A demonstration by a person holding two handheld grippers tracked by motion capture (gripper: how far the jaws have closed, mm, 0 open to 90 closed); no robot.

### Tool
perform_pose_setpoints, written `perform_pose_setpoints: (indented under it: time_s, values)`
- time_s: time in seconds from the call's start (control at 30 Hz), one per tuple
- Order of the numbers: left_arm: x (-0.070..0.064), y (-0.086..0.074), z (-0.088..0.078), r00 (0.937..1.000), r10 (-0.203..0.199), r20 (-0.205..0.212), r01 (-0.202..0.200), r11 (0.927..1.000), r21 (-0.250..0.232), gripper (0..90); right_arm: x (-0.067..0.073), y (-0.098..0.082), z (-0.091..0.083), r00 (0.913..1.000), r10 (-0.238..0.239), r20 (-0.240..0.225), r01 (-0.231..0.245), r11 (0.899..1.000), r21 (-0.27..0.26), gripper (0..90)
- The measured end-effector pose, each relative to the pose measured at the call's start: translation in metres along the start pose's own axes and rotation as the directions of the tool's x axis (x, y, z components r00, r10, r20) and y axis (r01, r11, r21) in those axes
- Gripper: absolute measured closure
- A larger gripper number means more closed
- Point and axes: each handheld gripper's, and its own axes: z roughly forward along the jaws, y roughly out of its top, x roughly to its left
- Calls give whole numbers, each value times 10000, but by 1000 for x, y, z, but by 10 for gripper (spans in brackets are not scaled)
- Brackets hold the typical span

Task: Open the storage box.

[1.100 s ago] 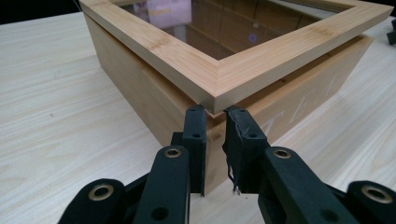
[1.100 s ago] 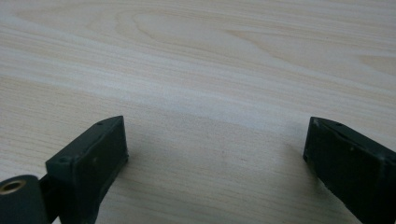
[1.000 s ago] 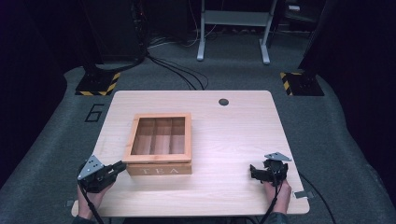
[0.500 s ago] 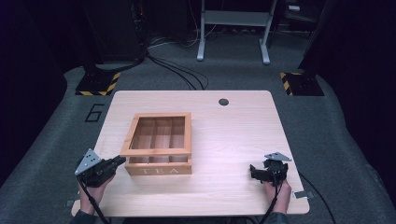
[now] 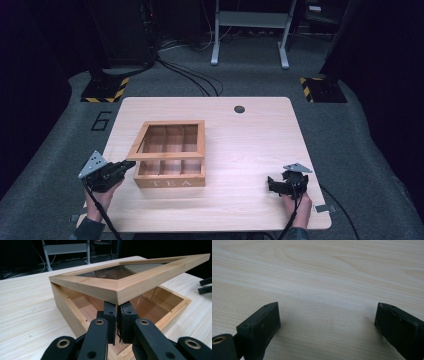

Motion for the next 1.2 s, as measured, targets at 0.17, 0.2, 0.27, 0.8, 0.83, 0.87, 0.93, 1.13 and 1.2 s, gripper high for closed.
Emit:
perform_pose_setpoints:
  time_s: [0.17, 0.2, 0.27, 0.8, 0.83, 0.87, 0.93, 1.13, 1.2]
  values:
    - [2, 9, 2, 9999, 121, 109, -120, 9999, -13, 853, 0, 0, 0, 10000, 30, 3, -30, 10000, 10, 58]
    - [2, 10, 3, 9999, 143, 84, -142, 9999, -57, 853, 0, 0, 0, 10000, 30, 3, -30, 10000, 10, 58]
    - [2, 13, 6, 9998, 143, 168, -141, 9999, -74, 851, 0, 0, 0, 10000, 5, 0, -5, 10000, 1, 58]
    - [5, 46, 23, 9984, 274, 495, -268, 9996, -115, 850, 0, 0, 0, 10000, 48, 5, -48, 10000, 20, 58]
    - [4, 49, 24, 9983, 321, 482, -317, 9995, -90, 851, 0, 0, 0, 10000, 49, 10, -49, 10000, 15, 58]
    - [5, 52, 25, 9983, 358, 459, -353, 9993, -105, 847, 0, 0, 0, 10000, 54, -1, -54, 10000, 9, 58]
    - [7, 55, 26, 9984, 207, 535, -197, 9996, -179, 849, 0, 0, 0, 10000, 30, 0, -30, 10000, 10, 58]
    - [10, 65, 30, 9983, 355, 466, -350, 9993, -117, 848, 0, 0, 0, 10000, 52, 1, -52, 10000, 21, 58]
    - [11, 69, 31, 9984, 346, 444, -341, 9994, -110, 847, 0, 0, 0, 10000, 50, 10, -50, 10000, 16, 58]
